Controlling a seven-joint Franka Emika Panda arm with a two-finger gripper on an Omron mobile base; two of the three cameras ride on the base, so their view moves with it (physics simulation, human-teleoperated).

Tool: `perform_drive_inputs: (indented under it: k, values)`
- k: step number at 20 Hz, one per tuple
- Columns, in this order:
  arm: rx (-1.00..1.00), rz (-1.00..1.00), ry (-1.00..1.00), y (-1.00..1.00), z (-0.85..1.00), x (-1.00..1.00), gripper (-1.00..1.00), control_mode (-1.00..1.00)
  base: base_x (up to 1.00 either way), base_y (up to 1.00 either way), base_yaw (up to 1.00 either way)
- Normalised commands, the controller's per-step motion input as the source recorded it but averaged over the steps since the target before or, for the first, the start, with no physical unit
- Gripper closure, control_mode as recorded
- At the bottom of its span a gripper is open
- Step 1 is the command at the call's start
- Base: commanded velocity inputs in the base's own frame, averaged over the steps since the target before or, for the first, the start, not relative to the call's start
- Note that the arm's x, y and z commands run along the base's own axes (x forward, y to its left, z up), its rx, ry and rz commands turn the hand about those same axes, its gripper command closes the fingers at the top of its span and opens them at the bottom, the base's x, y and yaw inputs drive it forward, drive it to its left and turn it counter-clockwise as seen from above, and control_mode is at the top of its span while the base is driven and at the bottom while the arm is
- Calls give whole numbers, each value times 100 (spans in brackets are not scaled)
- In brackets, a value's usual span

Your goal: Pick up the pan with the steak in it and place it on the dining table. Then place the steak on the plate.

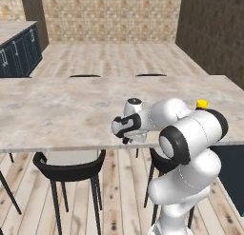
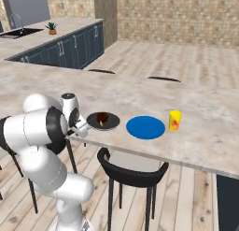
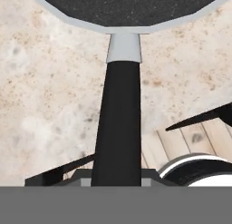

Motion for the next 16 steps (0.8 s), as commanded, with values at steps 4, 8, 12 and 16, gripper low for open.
perform_drive_inputs:
  k: [4,8,12,16]
  values:
    - [-2,-2,0,0,-25,44,100,-100,0,0,0]
    - [-3,-1,0,0,-23,27,100,-100,0,0,0]
    - [0,0,0,0,-2,0,100,-100,0,0,0]
    - [0,0,0,0,0,0,-100,-100,0,0,0]
